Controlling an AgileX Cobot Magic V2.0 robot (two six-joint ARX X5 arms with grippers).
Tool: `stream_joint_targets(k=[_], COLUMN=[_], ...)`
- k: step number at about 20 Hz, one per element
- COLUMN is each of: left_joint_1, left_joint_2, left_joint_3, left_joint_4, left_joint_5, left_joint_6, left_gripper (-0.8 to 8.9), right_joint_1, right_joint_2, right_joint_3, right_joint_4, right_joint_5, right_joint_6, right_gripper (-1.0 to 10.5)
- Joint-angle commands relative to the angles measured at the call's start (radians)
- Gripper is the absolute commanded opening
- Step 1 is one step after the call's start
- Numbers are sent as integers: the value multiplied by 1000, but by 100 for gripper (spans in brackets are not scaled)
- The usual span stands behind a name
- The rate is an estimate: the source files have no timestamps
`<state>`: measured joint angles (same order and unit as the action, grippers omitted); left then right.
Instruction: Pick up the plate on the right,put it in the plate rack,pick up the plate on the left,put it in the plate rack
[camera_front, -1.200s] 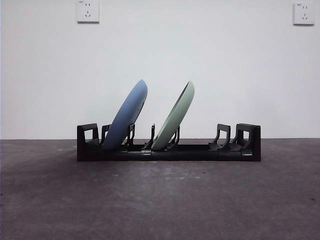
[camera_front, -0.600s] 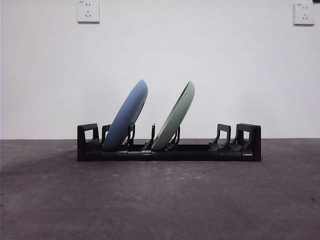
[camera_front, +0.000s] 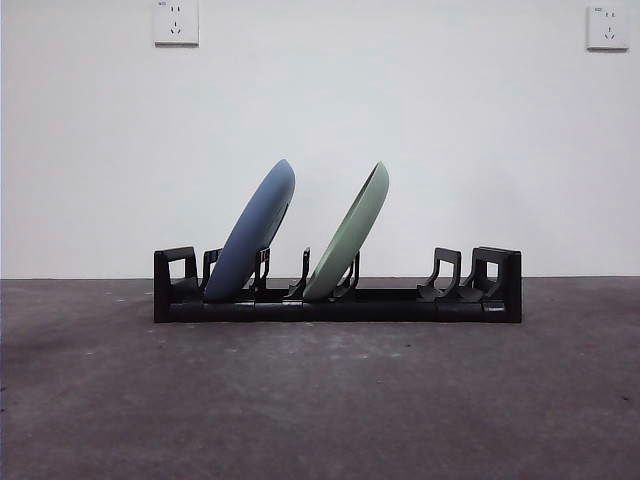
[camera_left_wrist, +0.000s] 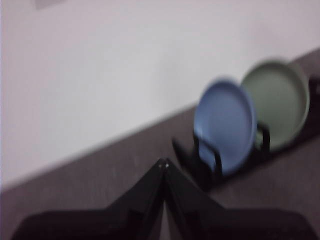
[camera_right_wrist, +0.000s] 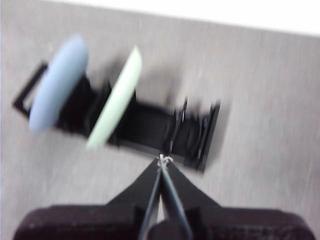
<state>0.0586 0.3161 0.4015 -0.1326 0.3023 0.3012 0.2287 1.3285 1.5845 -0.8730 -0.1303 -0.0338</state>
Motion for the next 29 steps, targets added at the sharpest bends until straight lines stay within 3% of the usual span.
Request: stream_joint_targets(k=[1, 7, 15, 29], left_joint_1=[3, 3, 3, 3], left_joint_2=[-69, -232, -312, -260], left_joint_3=[-122, -332, -394, -394], left_joint_4=[19, 21, -17, -17], left_joint_5=[-16, -42, -28, -15], left_joint_6=[-40, -147, -270, -271], left_gripper=[-4, -4, -4, -4], right_joint_1=[0, 0, 0, 0], right_joint_2=[5, 5, 5, 5], right_joint_3=[-7, -7, -7, -7], right_joint_4=[52, 74, 73, 74], right_joint_5=[1, 1, 1, 1], right_joint_6=[6, 6, 6, 4], right_gripper=[2, 2, 2, 2])
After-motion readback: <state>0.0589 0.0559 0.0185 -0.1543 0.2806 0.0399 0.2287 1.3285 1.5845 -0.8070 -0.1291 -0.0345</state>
